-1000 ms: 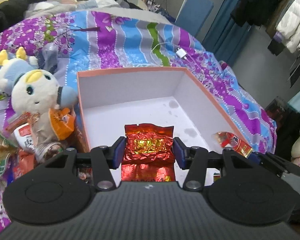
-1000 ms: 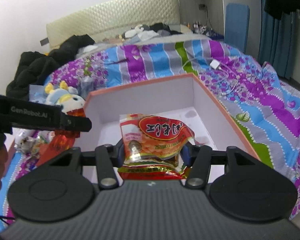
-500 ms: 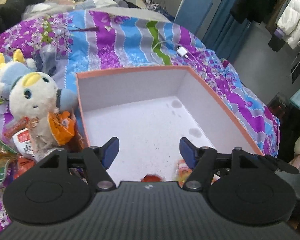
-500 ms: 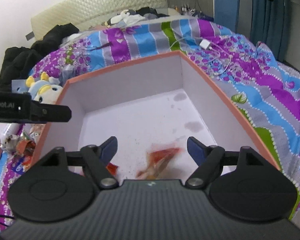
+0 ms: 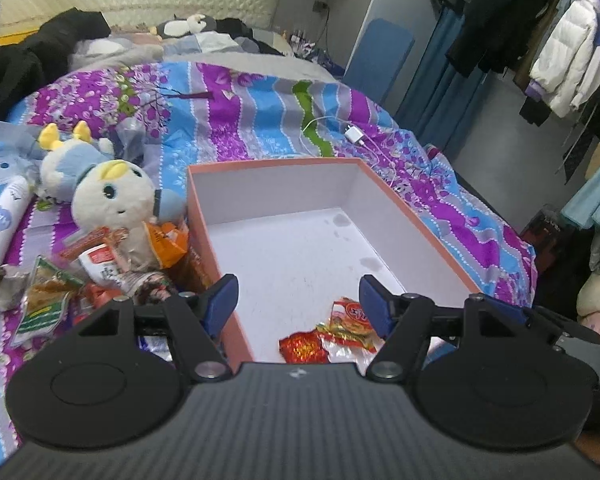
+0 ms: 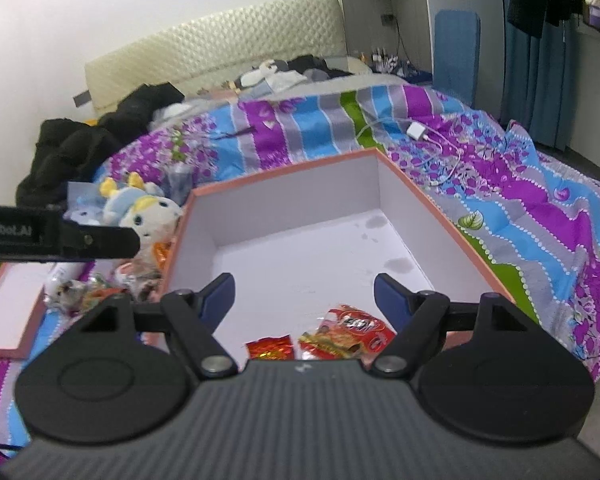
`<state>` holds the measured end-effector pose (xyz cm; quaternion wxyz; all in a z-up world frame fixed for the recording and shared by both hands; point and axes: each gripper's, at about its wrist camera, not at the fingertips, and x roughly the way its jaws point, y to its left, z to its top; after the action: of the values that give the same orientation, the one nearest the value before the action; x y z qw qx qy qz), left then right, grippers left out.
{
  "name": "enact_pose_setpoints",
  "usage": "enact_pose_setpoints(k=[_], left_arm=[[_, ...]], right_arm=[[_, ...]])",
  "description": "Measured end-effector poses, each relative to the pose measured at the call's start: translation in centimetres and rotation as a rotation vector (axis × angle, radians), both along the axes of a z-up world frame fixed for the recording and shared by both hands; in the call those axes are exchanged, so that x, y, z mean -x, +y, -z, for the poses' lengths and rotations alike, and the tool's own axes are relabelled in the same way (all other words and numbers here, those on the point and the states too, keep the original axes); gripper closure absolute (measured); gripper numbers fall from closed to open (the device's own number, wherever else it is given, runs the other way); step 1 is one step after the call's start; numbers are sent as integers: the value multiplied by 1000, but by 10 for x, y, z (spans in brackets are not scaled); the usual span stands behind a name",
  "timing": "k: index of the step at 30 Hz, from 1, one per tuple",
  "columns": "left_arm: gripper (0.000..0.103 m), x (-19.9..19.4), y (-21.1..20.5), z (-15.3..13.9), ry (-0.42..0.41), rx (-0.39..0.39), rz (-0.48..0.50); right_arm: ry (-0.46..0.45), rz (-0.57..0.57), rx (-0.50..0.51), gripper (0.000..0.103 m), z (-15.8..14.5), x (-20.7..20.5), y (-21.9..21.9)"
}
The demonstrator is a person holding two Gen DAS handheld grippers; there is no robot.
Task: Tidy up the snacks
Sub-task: 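Withdraw both tools from the pink box back toward the snack pile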
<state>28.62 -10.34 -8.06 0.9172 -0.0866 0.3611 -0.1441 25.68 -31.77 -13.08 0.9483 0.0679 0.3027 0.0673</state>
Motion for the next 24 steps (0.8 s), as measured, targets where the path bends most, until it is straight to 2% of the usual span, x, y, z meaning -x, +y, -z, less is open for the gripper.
enact_pose_setpoints(k=[13,24], left_arm=[[31,91,41,-26,-59,2,-54],[31,165,70,-29,-86,8,-123]], right_arm=[[-73,-43,-19,25,-28,74,30],[-100,-122,-37,25,-33,128,56]])
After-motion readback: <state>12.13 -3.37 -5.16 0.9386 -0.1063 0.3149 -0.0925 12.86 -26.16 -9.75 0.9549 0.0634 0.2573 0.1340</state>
